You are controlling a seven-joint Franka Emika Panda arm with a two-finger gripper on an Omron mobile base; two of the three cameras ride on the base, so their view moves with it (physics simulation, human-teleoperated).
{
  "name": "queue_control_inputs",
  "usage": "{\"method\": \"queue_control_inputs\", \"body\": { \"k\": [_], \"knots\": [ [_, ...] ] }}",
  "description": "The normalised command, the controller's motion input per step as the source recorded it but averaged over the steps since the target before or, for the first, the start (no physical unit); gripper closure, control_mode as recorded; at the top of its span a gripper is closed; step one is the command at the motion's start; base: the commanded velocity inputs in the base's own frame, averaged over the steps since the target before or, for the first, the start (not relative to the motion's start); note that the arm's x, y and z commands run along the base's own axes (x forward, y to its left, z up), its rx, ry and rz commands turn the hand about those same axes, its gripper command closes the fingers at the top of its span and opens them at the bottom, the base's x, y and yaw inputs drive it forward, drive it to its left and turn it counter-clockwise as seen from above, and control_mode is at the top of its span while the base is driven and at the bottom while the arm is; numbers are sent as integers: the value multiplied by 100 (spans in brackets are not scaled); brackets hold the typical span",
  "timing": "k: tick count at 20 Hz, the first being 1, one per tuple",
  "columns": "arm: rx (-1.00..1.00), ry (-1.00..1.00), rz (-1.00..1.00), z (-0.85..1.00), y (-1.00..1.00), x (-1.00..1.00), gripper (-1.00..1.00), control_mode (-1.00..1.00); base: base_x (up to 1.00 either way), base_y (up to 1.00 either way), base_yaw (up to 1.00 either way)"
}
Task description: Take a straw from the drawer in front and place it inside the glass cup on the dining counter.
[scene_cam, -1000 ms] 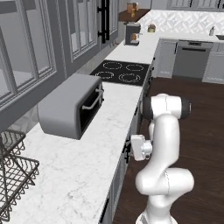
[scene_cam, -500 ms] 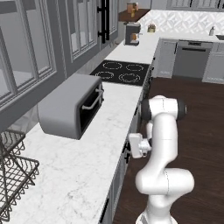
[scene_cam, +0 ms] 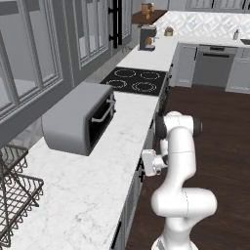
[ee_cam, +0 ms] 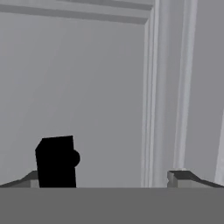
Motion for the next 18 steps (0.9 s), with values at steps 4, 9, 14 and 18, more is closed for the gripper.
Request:
{"method": "queue_control_inputs", "body": {
  "k": [4,9,14,18],
  "knots": [
    [0,1,2,-31,14,23,-100,-100,0,0,0],
    [-5,0,5,-24,79,0,-100,-100,0,0,0],
    [-3,0,2,-14,73,4,-100,-100,0,0,0],
    [0,0,0,-14,76,18,100,-100,0,0,0]
  ]
}}
